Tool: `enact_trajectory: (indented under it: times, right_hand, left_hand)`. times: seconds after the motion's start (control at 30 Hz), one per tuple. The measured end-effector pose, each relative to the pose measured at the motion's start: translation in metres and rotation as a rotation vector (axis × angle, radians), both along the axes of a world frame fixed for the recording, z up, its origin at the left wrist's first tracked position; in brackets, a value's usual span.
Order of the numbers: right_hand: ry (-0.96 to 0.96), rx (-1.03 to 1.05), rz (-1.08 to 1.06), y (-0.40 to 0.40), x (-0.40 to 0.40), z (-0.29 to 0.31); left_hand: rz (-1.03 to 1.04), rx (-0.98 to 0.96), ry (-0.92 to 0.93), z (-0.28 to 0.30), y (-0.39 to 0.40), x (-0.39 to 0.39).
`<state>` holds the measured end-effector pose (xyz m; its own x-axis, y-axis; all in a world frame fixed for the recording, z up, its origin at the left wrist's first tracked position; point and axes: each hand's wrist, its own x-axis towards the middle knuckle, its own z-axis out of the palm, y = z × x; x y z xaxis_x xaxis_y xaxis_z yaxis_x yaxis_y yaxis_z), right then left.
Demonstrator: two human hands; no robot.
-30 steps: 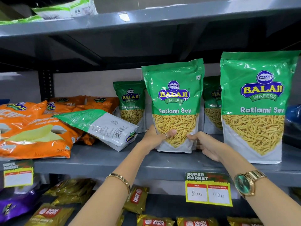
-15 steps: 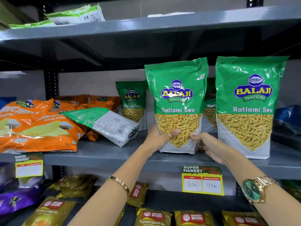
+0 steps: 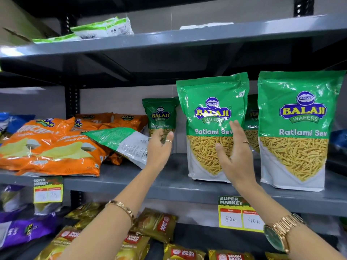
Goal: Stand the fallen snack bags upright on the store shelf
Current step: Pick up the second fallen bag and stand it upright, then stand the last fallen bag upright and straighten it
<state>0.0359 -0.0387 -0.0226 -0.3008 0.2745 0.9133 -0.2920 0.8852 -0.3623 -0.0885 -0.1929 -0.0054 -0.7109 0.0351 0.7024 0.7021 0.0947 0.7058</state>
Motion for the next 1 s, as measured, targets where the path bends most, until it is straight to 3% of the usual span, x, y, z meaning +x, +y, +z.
enact_trajectory:
  times: [0.43, 0.6, 0.73, 0.8, 0.9, 1.0]
  right_hand:
    - [-0.04, 0.315, 0.119, -0.082, -0.06, 0.018]
    - [-0.329, 0.349, 0.188, -0.104, -0.111, 0.022]
    - [-0.675, 0.263, 0.162, -0.112, -0.144, 0.021]
    - [-0.772, 0.233, 0.151, -0.116, -0.154, 0.018]
    - [-0.754, 0.294, 0.041, -0.12, -0.163, 0.013]
    - [-0.714, 0.374, -0.029, -0.12, -0.164, 0.01]
  left_hand:
    - [0.379, -0.01, 0.015, 0.013, -0.091, -0.041]
    - [0.522, 0.117, -0.177, 0.012, -0.114, -0.061]
    - [0.475, 0.213, -0.507, 0.006, -0.112, -0.078]
    - [0.357, 0.26, -0.661, 0.002, -0.11, -0.09]
    - [0.034, 0.438, -0.777, -0.002, -0.108, -0.104]
    - [-0.127, 0.589, -0.803, 0.001, -0.109, -0.115]
